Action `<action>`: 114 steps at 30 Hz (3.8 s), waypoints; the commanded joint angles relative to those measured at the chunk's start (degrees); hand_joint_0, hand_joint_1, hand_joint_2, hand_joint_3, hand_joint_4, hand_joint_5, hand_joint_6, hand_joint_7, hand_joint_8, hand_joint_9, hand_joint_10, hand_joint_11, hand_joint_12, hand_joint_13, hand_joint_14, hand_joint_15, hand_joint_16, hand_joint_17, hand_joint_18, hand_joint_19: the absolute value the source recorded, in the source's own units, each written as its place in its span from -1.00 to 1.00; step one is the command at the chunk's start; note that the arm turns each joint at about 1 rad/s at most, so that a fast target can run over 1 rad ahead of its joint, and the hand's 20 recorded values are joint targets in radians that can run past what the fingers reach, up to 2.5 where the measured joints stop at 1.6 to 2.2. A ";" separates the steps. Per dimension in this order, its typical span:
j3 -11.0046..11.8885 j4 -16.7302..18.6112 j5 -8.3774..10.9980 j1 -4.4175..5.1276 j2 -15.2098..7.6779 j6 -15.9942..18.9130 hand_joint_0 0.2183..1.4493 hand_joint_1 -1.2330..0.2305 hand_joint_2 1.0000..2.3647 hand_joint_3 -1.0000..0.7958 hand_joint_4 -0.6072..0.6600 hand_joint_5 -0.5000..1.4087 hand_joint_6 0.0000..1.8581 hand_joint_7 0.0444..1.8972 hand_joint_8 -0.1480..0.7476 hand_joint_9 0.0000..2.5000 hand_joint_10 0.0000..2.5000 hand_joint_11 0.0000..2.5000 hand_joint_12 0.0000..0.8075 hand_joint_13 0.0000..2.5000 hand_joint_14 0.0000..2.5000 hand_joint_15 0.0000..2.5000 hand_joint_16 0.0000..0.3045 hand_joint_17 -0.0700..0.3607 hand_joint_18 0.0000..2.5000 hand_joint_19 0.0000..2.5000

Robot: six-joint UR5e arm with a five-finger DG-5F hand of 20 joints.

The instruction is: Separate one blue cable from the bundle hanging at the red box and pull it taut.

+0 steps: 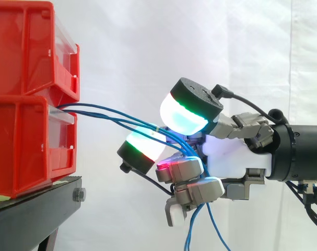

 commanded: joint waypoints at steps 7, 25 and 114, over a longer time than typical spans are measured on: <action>-0.42 1.83 0.95 0.19 0.01 0.07 -0.48 -0.40 -1.00 -0.44 0.07 -0.70 -0.06 -0.05 -0.15 -0.09 -1.00 0.46 -0.17 0.03 -0.98 0.19 -0.68 -0.16 -0.33 -0.43; -0.51 1.83 1.56 0.37 0.01 -0.11 -0.57 -0.39 -1.00 -0.44 0.07 -0.71 -0.07 -0.08 -0.10 -0.12 -0.98 0.43 -0.12 0.02 -0.99 0.19 -0.64 -0.10 -0.35 -0.43; -0.86 1.83 2.09 0.90 0.01 0.07 -0.34 -0.40 -1.00 -0.44 0.07 -0.68 -0.10 -0.02 -0.16 -0.07 -0.99 0.44 -0.21 0.02 -0.98 0.18 -0.69 -0.18 -0.36 -0.43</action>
